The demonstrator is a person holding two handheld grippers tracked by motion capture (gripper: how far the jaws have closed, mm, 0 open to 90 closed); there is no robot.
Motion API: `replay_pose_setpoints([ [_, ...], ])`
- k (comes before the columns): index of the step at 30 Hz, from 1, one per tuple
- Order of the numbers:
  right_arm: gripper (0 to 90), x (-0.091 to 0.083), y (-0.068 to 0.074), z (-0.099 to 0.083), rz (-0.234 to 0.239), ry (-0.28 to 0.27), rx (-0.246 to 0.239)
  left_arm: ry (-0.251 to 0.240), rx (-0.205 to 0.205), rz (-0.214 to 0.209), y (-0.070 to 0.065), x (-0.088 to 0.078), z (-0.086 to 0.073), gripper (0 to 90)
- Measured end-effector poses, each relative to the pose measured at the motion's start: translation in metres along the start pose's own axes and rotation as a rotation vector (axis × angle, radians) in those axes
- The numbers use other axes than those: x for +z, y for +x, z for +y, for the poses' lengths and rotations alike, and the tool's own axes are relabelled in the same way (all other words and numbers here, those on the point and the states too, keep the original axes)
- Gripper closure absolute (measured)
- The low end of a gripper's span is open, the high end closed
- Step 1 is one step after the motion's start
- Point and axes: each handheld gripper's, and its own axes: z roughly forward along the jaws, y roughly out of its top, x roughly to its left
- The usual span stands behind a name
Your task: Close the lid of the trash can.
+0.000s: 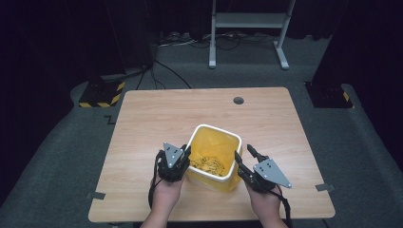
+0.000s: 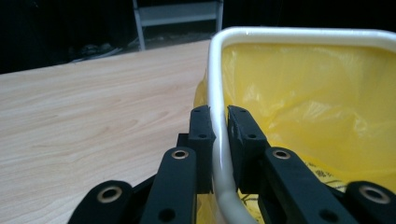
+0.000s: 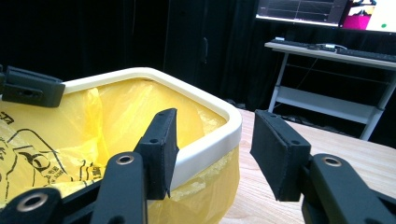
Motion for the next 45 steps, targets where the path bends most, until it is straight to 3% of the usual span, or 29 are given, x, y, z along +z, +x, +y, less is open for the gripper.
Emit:
replay_pose_setpoints([
  [2, 51.7, 0.000, 0.000, 0.000, 0.002, 0.011, 0.001, 0.019, -0.001, -0.002, 0.000, 0.002, -0.002, 78.7],
  [6, 52.5, 0.000, 0.000, -0.001, 0.001, 0.011, -0.003, 0.003, -0.010, -0.006, 0.000, 0.003, -0.004, 77.4],
  [9, 54.2, 0.004, -0.001, -0.002, -0.001, 0.043, -0.005, -0.004, -0.007, -0.018, 0.000, 0.002, -0.004, 75.1],
  [14, 51.3, 0.003, -0.003, 0.001, -0.012, 0.038, -0.006, -0.033, -0.012, -0.041, 0.002, 0.000, -0.005, 60.8],
  [16, 48.8, -0.004, -0.007, 0.004, -0.013, 0.004, 0.012, -0.064, 0.000, -0.053, 0.003, -0.004, -0.005, 52.1],
  [19, 46.9, -0.013, -0.015, 0.004, -0.037, 0.002, 0.021, -0.117, 0.008, -0.072, 0.008, -0.013, -0.006, 46.9],
  [26, 43.2, -0.023, -0.029, -0.020, -0.084, 0.065, 0.054, -0.221, -0.001, -0.050, 0.025, -0.029, -0.014, 44.1],
  [29, 42.5, -0.023, -0.028, -0.030, -0.080, 0.097, 0.057, -0.258, -0.009, -0.007, 0.036, -0.033, -0.018, 43.4],
  [32, 42.3, -0.022, -0.022, -0.038, -0.064, 0.135, 0.049, -0.232, -0.067, 0.040, 0.055, -0.028, -0.028, 47.4],
  [34, 42.3, -0.020, -0.016, -0.042, -0.046, 0.165, 0.038, -0.163, -0.087, 0.041, 0.062, -0.016, -0.038, 51.4],
  [36, 42.2, -0.016, -0.011, -0.045, -0.033, 0.183, 0.018, -0.090, -0.059, 0.028, 0.061, -0.001, -0.048, 51.6],
  [38, 42.2, -0.011, -0.007, -0.047, -0.021, 0.201, 0.021, -0.050, -0.047, 0.009, 0.056, 0.009, -0.053, 51.3],
  [42, 42.4, 0.002, 0.000, -0.048, 0.002, 0.233, -0.008, -0.024, 0.000, -0.040, 0.044, 0.015, -0.058, 51.2],
  [45, 43.1, 0.012, -0.001, -0.048, 0.006, 0.245, -0.016, -0.019, -0.011, -0.047, 0.039, 0.014, -0.061, 53.6],
])
